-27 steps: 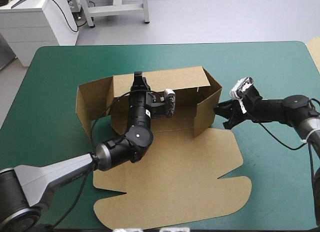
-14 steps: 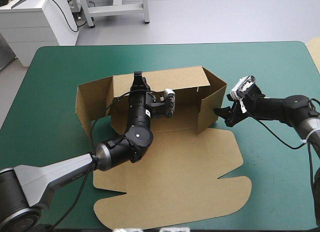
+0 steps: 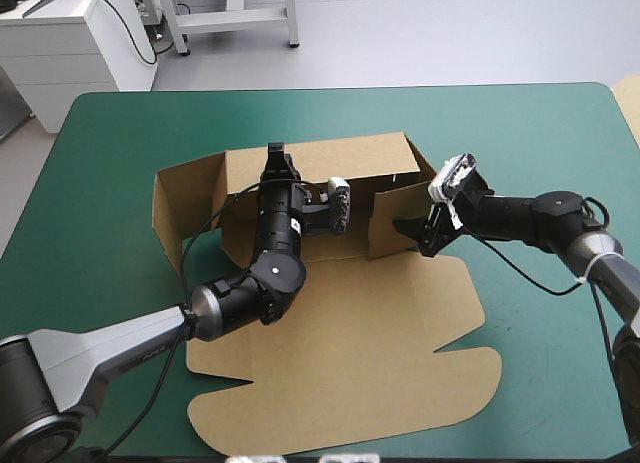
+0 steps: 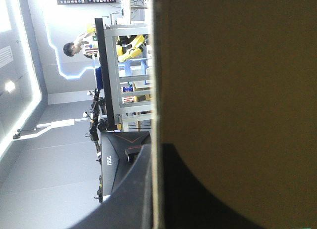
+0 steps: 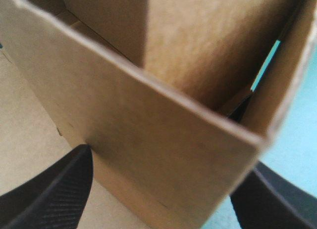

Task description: Fold the box

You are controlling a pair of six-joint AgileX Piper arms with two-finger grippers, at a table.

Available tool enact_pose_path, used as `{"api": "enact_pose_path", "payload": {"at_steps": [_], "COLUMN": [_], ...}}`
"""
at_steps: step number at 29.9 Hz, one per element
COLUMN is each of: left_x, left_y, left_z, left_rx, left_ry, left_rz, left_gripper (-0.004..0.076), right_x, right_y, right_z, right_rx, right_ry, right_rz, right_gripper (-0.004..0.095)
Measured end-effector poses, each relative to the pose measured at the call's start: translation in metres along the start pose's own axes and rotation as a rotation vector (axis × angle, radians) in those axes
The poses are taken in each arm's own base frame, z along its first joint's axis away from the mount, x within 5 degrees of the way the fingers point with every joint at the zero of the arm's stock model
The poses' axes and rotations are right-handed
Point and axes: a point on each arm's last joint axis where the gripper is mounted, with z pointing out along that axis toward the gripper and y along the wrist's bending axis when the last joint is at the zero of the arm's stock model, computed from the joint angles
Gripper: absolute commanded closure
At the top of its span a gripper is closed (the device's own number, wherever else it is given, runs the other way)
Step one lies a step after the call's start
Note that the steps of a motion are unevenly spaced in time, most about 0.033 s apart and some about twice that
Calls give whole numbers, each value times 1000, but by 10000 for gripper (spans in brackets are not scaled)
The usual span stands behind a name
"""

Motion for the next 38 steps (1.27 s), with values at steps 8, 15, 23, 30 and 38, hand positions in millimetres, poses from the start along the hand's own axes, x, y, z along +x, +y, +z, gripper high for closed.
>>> {"api": "enact_pose_path", "payload": {"at_steps": [8, 15, 23, 30, 38], "left_x": [0, 1, 1, 2, 2], "left_y": [0, 0, 0, 1, 1], "left_z": [0, 0, 0, 0, 0], "left_rx": [-1, -4, -4, -5, -5], "left_ry": [2, 11, 13, 15, 17], "left_rz": [0, -1, -1, -1, -1], "left_gripper": [731, 731, 731, 731, 731], "right_x": [0, -6, -13, -23, -24], "right_y": [4, 13, 24, 31, 27], "right_z": [4, 17, 32, 36, 35], "right_rx": [20, 80, 206, 333, 391], "right_ry": [38, 49, 55, 15, 2], "right_rz": [121, 174, 217, 200, 206], "right_gripper": [520, 524, 533, 537, 916]}}
